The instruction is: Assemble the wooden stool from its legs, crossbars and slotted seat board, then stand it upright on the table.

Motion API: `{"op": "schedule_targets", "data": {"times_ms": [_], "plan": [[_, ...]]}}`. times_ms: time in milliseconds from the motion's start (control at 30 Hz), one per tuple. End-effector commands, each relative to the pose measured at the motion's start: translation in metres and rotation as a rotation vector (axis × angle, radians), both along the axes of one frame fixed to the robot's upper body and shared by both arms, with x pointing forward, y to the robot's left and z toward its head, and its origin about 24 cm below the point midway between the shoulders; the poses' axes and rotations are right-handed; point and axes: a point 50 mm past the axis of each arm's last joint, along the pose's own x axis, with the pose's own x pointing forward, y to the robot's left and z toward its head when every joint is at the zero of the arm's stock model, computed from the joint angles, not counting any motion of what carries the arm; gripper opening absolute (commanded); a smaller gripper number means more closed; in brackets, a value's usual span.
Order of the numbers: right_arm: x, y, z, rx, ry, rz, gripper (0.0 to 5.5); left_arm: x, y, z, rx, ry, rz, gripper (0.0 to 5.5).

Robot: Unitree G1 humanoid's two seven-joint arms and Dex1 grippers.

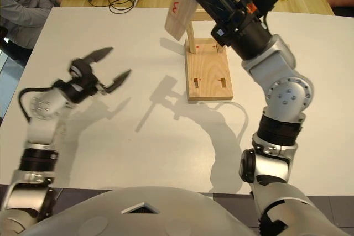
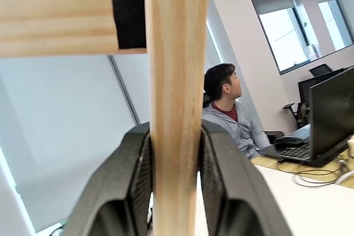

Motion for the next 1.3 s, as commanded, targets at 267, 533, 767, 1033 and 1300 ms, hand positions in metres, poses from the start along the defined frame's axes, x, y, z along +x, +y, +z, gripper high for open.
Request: {"op": "schedule_targets", "data": {"times_ms": [267, 533, 767, 1033, 1300], "plan": [[-0.015, -0.013, -0.015, -0.198, -0.001, 0.101, 1.02, 0.075, 0.073, 0.133, -0.313, 0.092, -0.115, 3.65], [-0.022, -0.004, -0.021, -0.274, -0.023, 0.203, 1.02, 0.110, 0.001, 0.154, -0.347, 0.170, -0.366, 3.65], [-0.023, 0.003, -0.026, -0.345, -0.049, 0.256, 1.02, 0.110, -0.029, 0.159, -0.329, 0.281, -0.556, 3.65], [-0.024, 0.010, -0.031, -0.360, -0.067, 0.267, 1.02, 0.088, -0.067, 0.169, -0.327, 0.363, -0.834, 3.65], [-0.021, 0.019, -0.042, -0.361, -0.053, 0.263, 1.02, 0.077, -0.096, 0.173, -0.385, 0.422, -0.927, 3.65]]}}
